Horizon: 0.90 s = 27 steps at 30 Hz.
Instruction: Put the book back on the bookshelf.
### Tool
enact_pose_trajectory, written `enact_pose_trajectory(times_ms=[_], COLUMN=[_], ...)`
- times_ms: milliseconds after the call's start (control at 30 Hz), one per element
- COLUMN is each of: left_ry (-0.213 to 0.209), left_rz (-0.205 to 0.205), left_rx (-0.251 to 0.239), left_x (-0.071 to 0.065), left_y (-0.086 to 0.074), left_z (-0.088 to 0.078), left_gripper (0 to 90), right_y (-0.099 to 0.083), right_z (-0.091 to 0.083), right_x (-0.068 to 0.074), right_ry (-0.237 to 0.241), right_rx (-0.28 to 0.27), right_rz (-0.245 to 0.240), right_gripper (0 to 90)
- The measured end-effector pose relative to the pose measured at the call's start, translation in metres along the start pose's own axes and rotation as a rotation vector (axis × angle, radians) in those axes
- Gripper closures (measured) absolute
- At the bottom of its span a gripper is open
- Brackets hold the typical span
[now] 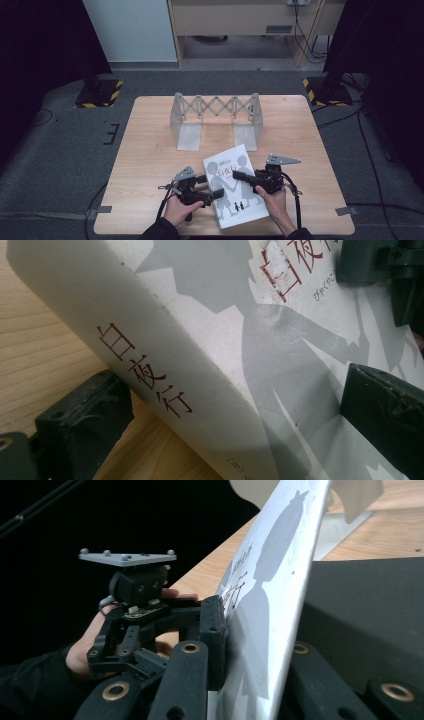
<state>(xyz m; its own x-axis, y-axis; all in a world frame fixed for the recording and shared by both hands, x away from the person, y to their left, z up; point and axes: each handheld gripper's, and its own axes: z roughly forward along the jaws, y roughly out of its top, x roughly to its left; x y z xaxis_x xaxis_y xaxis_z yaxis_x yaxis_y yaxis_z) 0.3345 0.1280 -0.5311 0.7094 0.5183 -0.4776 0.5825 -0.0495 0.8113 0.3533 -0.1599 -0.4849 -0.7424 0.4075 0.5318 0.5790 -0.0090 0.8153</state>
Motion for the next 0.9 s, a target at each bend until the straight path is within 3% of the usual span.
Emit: enact_pose_trajectory(times_ms=[200, 367, 500, 733, 900], left_ry=[0.016, 0.023, 0.026, 0.016, 0.024], left_rz=[-0.014, -0.039, -0.061, -0.147, -0.151], left_rx=[0.02, 0.031, 0.042, 0.071, 0.074], left_x=[0.0, 0.003, 0.005, 0.012, 0.011], left_y=[0.0, -0.001, -0.003, -0.009, -0.009], left_z=[0.0, 0.002, 0.004, 0.009, 0.009], left_gripper=[0.0, 0.0, 0.0, 0.0, 0.1], right_y=[0.0, -0.001, -0.002, -0.004, -0.005], right_z=[0.002, 0.005, 0.006, 0.011, 0.011], right_x=[-0.007, -0.012, -0.015, -0.02, -0.02], right_ry=[0.018, 0.001, -0.016, -0.073, -0.096], right_rx=[0.015, 0.038, 0.053, 0.115, 0.133], right_rz=[0.041, 0.075, 0.078, 0.068, 0.063], right_gripper=[79.9, 78.1, 75.9, 69.4, 66.4])
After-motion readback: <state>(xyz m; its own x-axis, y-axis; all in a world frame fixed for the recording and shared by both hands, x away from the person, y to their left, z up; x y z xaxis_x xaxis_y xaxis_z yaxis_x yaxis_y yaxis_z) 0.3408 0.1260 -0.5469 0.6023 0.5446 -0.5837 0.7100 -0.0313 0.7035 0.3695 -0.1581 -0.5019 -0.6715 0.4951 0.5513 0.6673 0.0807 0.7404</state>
